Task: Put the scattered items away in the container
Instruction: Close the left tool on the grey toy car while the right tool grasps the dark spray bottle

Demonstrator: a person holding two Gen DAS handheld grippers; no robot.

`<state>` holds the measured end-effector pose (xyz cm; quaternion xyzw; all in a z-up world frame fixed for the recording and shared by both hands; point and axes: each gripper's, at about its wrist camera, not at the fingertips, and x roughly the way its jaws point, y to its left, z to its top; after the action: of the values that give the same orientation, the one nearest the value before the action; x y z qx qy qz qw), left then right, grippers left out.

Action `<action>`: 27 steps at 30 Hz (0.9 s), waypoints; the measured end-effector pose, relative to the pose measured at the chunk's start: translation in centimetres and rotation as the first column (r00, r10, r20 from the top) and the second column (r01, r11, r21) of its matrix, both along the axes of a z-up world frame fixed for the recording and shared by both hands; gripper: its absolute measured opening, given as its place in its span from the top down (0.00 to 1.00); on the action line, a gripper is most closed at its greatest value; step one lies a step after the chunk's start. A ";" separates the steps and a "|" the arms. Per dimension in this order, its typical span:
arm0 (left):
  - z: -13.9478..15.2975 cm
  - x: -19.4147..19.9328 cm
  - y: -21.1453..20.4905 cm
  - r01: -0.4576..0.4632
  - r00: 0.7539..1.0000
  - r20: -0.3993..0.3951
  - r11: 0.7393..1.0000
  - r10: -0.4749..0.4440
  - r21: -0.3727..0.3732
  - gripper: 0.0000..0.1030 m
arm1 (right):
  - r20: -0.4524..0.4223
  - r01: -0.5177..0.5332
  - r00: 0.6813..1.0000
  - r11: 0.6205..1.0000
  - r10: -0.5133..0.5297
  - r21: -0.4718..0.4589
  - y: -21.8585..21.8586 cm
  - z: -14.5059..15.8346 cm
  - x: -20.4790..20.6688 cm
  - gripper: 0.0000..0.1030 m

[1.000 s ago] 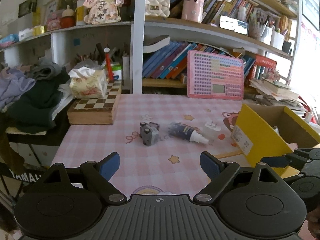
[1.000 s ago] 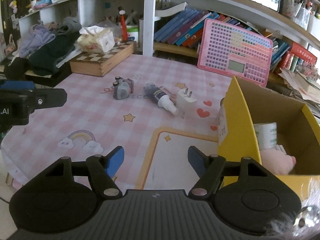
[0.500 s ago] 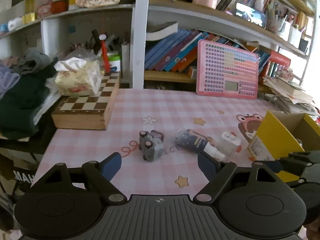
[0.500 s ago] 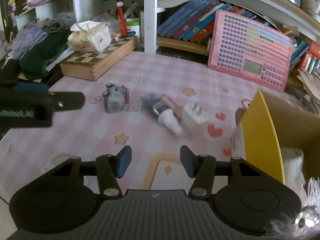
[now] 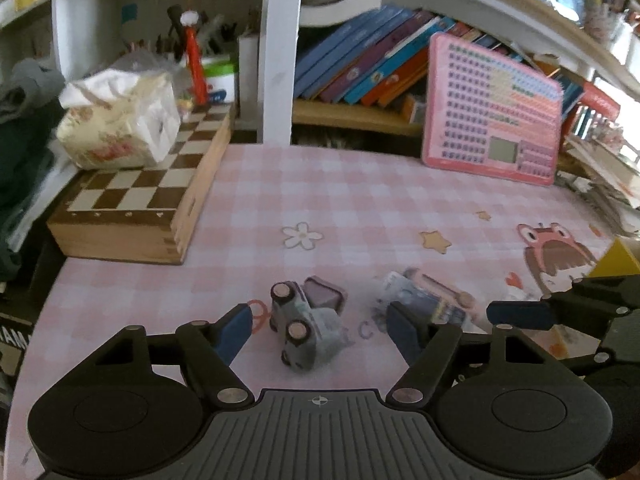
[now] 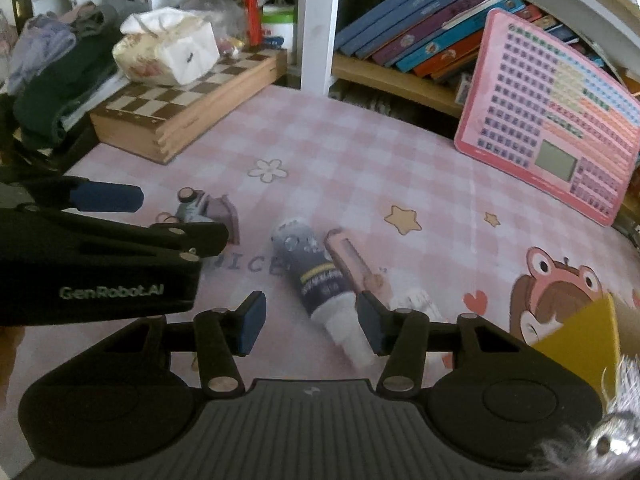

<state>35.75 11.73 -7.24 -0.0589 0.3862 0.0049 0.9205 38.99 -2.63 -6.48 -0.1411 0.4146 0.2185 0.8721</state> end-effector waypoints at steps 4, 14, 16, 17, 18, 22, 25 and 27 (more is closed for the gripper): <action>-1.2 1.4 0.2 -0.006 0.999 -0.032 1.000 0.006 -0.009 0.34 | -0.018 -0.011 1.000 1.000 0.010 -0.027 0.9 -0.9 1.6 0.52; -2.8 3.0 0.9 -0.033 0.997 -0.065 0.999 0.031 -0.042 0.53 | -0.015 -0.030 0.999 0.998 0.030 -0.052 2.0 -2.0 3.5 0.56; -2.9 3.2 0.9 -0.032 0.998 -0.061 0.999 0.030 -0.041 0.54 | -0.004 -0.034 0.999 0.998 0.034 -0.059 2.2 -2.1 3.5 0.57; -2.9 3.2 0.9 -0.033 0.998 -0.059 0.999 0.030 -0.042 0.54 | 0.002 -0.041 0.999 0.997 0.041 -0.063 2.4 -2.1 3.5 0.59; -2.9 3.1 0.9 -0.033 0.998 -0.058 0.999 0.030 -0.043 0.54 | 0.009 -0.050 0.999 0.996 0.051 -0.069 2.5 -2.1 3.4 0.61; -2.7 2.8 1.1 -0.030 0.998 -0.059 0.999 0.027 -0.045 0.61 | 0.026 -0.088 0.996 0.992 0.091 -0.086 3.0 -2.2 3.1 0.67; -2.1 2.1 1.3 -0.028 0.998 -0.052 0.998 0.025 -0.050 0.61 | 0.008 -0.080 0.997 0.995 0.080 -0.053 2.8 -1.9 3.0 0.68; -1.7 1.4 1.5 -0.026 0.999 -0.042 0.998 0.024 -0.048 0.61 | -0.004 -0.076 0.997 0.996 0.076 -0.039 2.7 -1.7 2.7 0.68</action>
<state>37.18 13.23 -8.96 -0.0861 0.4047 0.0082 0.9104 41.69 0.09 -8.14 -0.1735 0.4140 0.2434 0.8598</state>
